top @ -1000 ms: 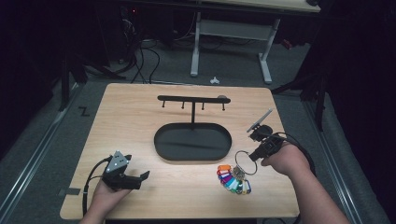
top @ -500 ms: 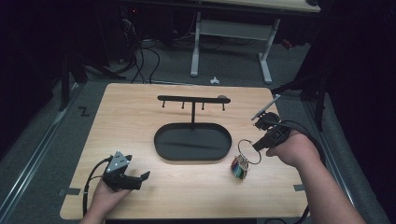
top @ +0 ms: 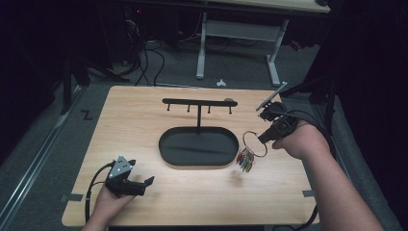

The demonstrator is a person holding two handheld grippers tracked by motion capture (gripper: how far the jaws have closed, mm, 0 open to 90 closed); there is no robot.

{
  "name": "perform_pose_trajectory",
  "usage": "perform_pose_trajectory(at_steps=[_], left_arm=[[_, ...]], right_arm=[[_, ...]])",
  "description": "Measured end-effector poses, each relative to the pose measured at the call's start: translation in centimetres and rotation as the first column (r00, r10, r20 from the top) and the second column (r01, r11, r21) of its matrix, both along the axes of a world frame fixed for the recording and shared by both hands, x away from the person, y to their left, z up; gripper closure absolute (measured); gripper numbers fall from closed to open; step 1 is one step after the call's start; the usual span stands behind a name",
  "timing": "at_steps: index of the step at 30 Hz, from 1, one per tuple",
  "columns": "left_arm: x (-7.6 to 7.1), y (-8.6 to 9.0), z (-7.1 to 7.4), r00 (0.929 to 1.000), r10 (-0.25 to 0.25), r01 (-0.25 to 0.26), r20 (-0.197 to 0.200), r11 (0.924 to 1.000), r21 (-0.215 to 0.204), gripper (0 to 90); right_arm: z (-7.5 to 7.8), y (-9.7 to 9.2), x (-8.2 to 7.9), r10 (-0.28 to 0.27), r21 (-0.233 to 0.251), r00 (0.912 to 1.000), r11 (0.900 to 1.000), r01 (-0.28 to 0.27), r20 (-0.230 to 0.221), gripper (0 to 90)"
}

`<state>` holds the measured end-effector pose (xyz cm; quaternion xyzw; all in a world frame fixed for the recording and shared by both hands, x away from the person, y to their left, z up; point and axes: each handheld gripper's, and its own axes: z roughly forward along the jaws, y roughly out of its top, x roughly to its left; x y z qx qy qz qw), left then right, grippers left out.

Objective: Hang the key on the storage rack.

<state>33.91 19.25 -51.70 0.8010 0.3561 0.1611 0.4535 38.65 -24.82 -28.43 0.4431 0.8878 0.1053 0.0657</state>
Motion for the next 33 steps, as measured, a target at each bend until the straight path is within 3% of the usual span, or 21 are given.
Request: perform_pose_trajectory(at_steps=[18,33], left_arm=[[-0.3,0.7,0.1,0.9998,0.018,-0.018,0.002,0.9998,-0.012,4.3],[-0.4,1.1,0.1,0.9997,0.026,-0.026,-0.001,0.9995,-0.016,4.3]], right_arm=[[1.2,3.1,3.4,0.041,0.035,0.999,0.9985,-0.042,0.019,87.7],[1.9,4.9,5.5,0.049,0.031,0.9985,0.9983,-0.049,0.026,87.8]])
